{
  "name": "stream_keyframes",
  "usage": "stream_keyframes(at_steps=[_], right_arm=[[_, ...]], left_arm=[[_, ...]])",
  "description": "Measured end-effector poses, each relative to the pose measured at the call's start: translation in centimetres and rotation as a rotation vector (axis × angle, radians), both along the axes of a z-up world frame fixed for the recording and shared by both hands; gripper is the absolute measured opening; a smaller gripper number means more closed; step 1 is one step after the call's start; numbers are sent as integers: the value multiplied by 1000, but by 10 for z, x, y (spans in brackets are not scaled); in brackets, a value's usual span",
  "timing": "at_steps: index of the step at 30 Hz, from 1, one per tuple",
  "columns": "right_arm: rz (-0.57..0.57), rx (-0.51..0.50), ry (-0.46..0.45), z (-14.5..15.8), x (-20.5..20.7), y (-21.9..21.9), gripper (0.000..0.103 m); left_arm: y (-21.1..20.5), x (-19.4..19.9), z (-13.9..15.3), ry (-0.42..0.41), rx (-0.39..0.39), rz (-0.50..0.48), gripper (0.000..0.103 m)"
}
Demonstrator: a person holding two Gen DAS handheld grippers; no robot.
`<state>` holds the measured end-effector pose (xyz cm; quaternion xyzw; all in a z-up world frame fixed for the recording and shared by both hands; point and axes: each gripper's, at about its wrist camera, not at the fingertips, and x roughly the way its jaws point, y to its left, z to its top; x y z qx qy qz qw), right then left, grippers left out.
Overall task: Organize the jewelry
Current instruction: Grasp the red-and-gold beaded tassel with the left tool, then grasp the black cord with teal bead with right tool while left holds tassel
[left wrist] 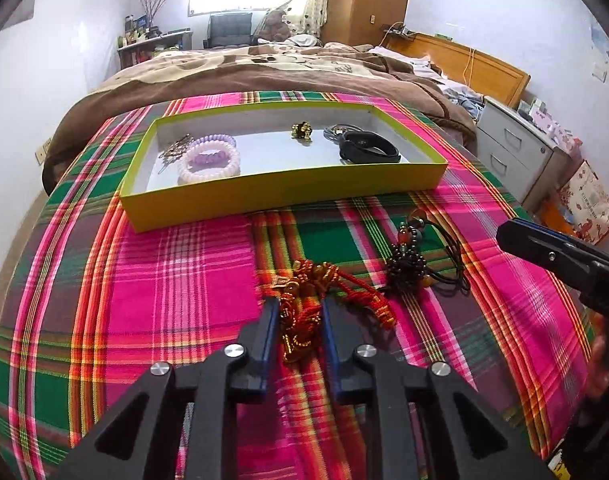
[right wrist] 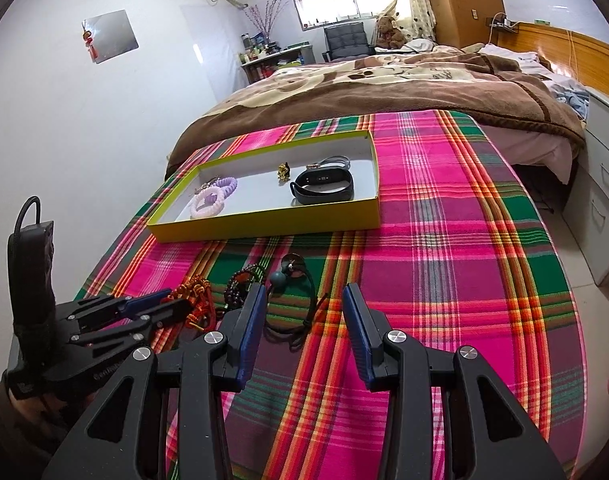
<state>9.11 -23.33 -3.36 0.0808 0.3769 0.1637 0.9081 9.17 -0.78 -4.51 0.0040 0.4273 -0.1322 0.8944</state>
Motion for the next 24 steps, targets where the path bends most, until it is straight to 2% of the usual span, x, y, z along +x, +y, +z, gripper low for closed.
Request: stream_keyframes(at_steps=[9, 15, 20, 24], right_arm=[[-26, -15, 22, -5, 5, -7, 40], [-38, -87, 45, -11, 18, -3, 40], [29, -135, 52, -13, 30, 13, 40], [75, -92, 83, -15, 42, 21, 40]], left_arm=[[30, -11, 1, -23, -12, 76, 18], [54, -19, 3, -32, -47, 122, 18], [59, -19, 7, -40, -72, 121, 18], [56, -17, 10, -46, -83, 110, 18]])
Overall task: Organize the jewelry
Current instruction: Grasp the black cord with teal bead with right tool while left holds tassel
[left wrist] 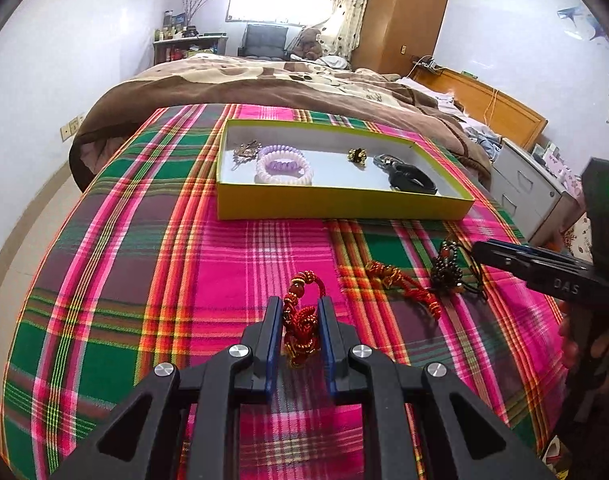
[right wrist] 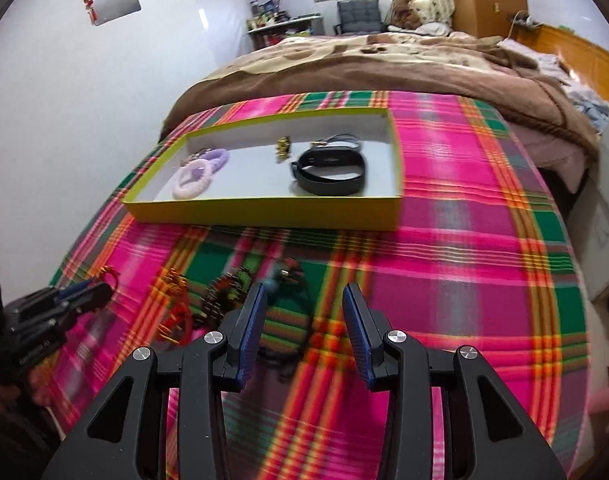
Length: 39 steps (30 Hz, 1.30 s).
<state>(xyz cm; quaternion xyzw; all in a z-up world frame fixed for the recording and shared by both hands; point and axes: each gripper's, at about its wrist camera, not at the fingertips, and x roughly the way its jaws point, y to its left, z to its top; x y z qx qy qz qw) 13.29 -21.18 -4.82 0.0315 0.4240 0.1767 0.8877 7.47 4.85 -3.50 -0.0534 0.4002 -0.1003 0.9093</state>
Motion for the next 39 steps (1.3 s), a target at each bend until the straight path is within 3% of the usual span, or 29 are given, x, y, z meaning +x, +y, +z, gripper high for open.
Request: stream_keyframes(at_steps=[9, 16, 21, 28, 39], right_arm=[[36, -71, 41, -15, 17, 23, 40], [38, -164, 2, -17, 19, 32, 40], [28, -163, -3, -17, 14, 30, 40], [8, -149, -3, -15, 10, 24, 14], [-8, -92, -29, -8, 1, 15, 14]], left_arm=[[-4, 5, -2, 12, -20, -18, 18], [-1, 8, 0, 12, -31, -16, 18], [-2, 9, 0, 11, -32, -17, 18], [-2, 8, 1, 10, -35, -22, 18], [-4, 8, 5, -3, -36, -29, 18]])
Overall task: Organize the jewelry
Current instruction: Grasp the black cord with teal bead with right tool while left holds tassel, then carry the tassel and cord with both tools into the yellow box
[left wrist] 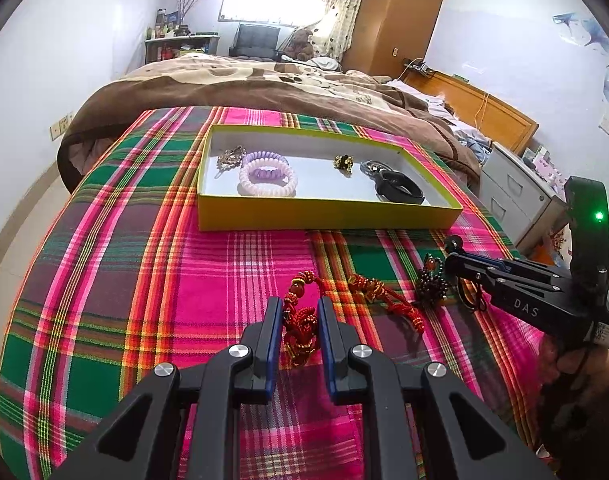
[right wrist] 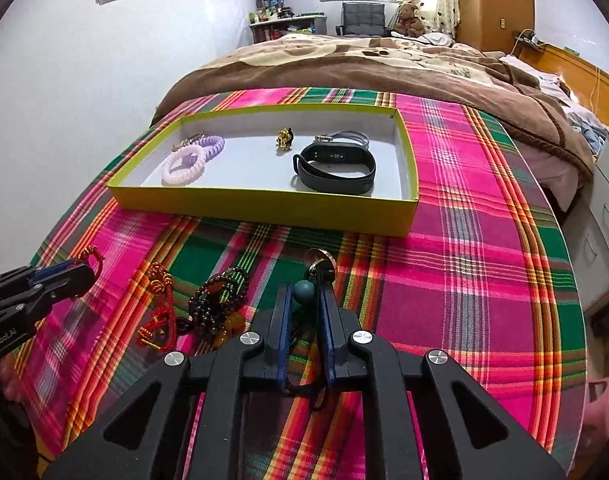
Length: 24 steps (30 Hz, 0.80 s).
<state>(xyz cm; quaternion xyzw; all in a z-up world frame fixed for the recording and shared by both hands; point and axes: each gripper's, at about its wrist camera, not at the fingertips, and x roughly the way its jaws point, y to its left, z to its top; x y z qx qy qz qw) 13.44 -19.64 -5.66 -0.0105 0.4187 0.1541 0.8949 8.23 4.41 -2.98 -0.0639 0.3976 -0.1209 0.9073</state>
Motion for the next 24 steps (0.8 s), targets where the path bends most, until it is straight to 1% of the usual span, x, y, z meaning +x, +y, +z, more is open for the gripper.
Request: stream_keyframes(at_steps=[13, 18, 21, 24], right_arm=[[-20, 41, -19, 10, -5, -9, 14], [-21, 49, -46, 23, -4, -12, 14], [-25, 57, -67, 34, -1, -13, 14], [-28, 70, -78, 42, 7, -14, 14]], left_arm=[[0, 1, 12, -27, 1, 0, 18], [-2, 7, 22, -43, -5, -6, 18], [-3, 16, 30, -49, -22, -15, 18], [-6, 27, 39, -64, -18, -23, 18]])
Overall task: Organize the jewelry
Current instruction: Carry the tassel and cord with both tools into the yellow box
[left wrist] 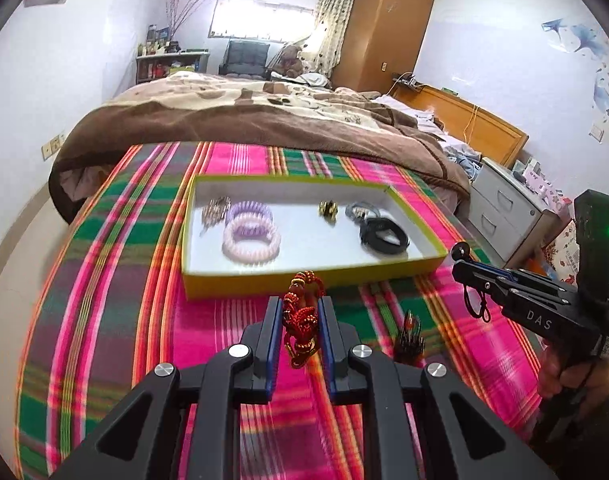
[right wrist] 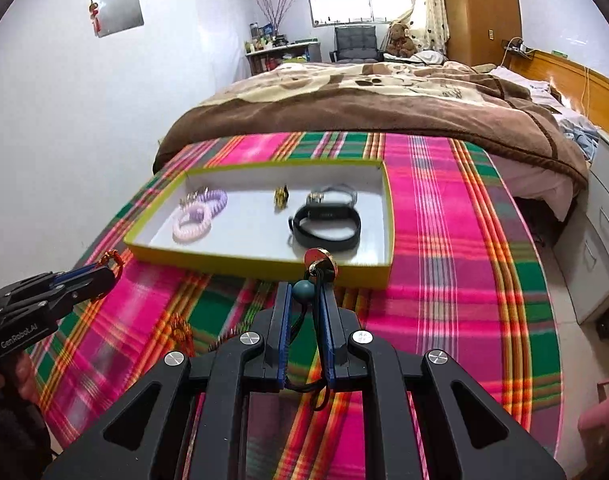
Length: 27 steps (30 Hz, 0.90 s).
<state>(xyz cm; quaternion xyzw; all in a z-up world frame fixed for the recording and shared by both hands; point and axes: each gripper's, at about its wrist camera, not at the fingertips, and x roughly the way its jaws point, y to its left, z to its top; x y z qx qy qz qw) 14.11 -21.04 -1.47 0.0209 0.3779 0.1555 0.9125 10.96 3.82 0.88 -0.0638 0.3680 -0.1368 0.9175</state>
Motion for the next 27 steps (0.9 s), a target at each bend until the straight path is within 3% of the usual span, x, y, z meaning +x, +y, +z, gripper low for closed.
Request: stream_keyframes(at_steps=[9, 15, 21, 24, 27], right_arm=[[-9, -22, -10, 10, 41, 3, 14], [-28, -46, 9, 8, 82, 1, 14], [-33, -62, 33, -1, 113, 1, 14], [-31, -61, 49, -8, 124, 0, 14], [-27, -72, 64, -14, 133, 0, 14]], left_arm=[[-5, 52, 13, 6, -38, -3, 18], [-16, 86, 13, 1, -1, -15, 18], [-22, 119, 1, 34, 18, -12, 18], [-28, 131, -8, 42, 63, -8, 18], [-31, 140, -17, 67, 48, -10, 18]])
